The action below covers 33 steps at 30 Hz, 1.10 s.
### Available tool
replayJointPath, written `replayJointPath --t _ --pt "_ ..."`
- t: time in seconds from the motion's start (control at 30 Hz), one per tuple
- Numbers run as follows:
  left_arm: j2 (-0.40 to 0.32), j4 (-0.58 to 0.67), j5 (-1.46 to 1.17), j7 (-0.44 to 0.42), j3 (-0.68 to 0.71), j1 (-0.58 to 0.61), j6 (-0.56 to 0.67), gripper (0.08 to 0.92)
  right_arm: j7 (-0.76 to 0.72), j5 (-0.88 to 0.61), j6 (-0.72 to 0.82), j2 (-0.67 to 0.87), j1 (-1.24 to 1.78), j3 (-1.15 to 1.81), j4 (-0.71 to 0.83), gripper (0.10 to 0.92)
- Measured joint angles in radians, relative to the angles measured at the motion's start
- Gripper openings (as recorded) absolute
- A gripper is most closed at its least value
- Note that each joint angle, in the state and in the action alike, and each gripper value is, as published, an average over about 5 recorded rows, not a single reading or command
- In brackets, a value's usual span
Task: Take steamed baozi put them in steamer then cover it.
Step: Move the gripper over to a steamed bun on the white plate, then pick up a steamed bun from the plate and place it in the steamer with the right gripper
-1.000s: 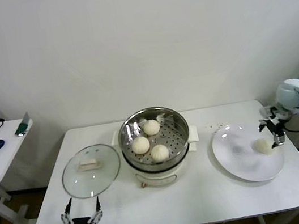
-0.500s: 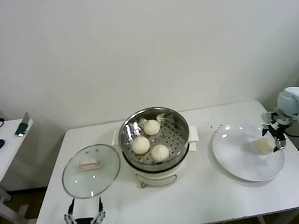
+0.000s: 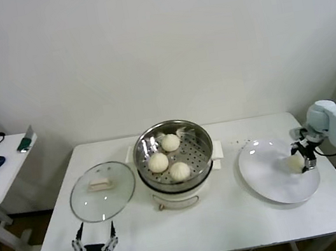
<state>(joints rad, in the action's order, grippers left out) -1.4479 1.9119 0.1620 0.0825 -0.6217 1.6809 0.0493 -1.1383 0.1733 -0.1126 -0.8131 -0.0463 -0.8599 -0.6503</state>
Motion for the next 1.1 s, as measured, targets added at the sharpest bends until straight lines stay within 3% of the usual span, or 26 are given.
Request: replayJointPath --t 0.5,1.1 --pt "0.000 0.007 0.000 -0.002 0.006 0.006 0.004 0.823 -0.019 -0.133 0.029 -0.028 -0.142 -0.137 0.001 0.670" --pt "-0.006 0.042 0.010 -0.003 0.066 0.012 -0.006 0.823 -0.003 -0.671 0.198 -0.255 -0.593 -0.572 -0.054 0.678"
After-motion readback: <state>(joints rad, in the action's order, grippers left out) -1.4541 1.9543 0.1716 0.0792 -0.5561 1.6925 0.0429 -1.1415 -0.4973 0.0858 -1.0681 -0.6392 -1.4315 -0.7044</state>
